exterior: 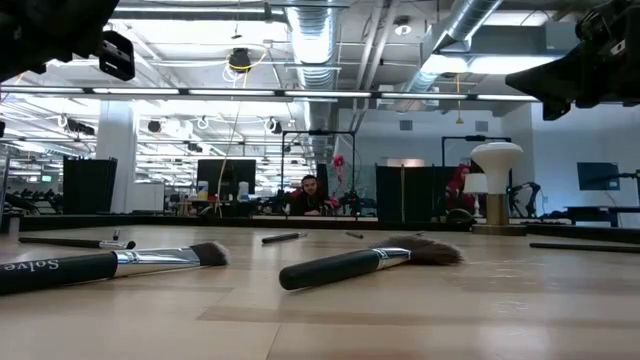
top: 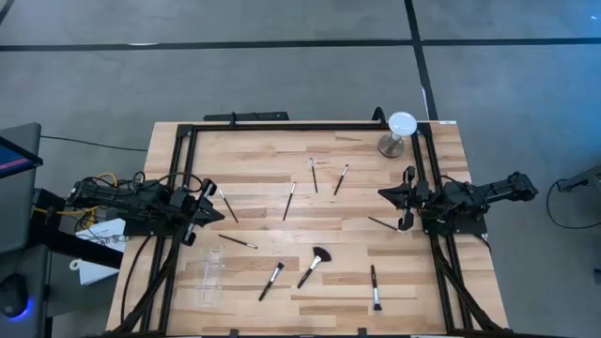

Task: Put items in baskets/containers

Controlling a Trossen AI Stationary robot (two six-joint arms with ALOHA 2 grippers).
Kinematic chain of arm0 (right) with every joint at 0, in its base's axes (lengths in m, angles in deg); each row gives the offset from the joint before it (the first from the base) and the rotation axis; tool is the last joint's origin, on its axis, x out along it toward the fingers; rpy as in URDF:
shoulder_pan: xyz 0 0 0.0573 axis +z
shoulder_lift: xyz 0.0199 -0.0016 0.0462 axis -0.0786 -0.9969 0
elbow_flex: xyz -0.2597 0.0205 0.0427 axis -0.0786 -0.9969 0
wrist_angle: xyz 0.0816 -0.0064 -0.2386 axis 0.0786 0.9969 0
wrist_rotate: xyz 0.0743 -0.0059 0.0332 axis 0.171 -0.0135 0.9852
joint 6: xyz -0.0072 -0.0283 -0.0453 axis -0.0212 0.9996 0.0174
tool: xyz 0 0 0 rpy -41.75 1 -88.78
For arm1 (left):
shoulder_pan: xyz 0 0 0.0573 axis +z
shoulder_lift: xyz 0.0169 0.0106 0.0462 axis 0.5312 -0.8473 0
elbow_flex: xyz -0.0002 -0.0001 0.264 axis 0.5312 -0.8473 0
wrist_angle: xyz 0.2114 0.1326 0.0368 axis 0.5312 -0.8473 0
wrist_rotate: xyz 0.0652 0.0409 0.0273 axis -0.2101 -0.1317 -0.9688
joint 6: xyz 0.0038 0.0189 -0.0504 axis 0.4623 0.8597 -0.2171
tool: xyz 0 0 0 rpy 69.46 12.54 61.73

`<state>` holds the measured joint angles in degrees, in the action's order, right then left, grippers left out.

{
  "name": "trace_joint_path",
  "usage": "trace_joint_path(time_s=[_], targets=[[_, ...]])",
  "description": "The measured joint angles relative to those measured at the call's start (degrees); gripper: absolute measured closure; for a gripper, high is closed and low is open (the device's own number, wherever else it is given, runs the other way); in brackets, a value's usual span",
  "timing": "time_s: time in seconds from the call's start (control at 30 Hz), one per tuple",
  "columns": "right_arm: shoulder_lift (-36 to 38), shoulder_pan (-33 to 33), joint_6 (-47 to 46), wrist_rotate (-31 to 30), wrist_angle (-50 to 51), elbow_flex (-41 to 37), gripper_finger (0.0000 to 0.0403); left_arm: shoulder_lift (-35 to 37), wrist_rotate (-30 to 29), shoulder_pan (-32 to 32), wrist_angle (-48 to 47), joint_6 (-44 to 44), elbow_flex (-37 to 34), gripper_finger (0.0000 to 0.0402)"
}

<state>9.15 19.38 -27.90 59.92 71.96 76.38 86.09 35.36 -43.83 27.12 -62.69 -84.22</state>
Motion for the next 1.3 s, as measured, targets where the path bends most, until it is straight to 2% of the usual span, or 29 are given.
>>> trace_joint_path(time_s=[0.3,0.6,0.9,1.0,1.13,1.3], targets=[[0.02,0.00,0.01,0.00,-0.01,0.00,0.0403,0.00,0.01,0.00,0.28,-0.06,0.00,0.0394],[0.00,-0.02,0.49,-0.11,-0.18,0.00,0.0403,0.03,0.02,0.01,2.67,-5.15,0.00,0.0394],[0.00,-0.02,1.98,-1.39,-11.72,-0.07,0.0403,0.01,-0.04,0.01,4.76,-5.16,-0.01,0.0394],[0.00,0.00,-0.25,-1.41,-15.18,-0.07,0.0403,-0.01,-2.52,0.05,8.44,-4.70,0.00,0.0394],[-0.13,-0.65,-1.76,-1.24,-15.24,-0.02,0.0403,-0.97,-10.25,0.76,9.91,-4.52,0.00,0.0394],[-1.87,-2.07,-4.11,-1.65,-13.99,-0.02,0.0403,-8.46,-14.88,2.16,9.86,-4.74,0.00,0.0394]])
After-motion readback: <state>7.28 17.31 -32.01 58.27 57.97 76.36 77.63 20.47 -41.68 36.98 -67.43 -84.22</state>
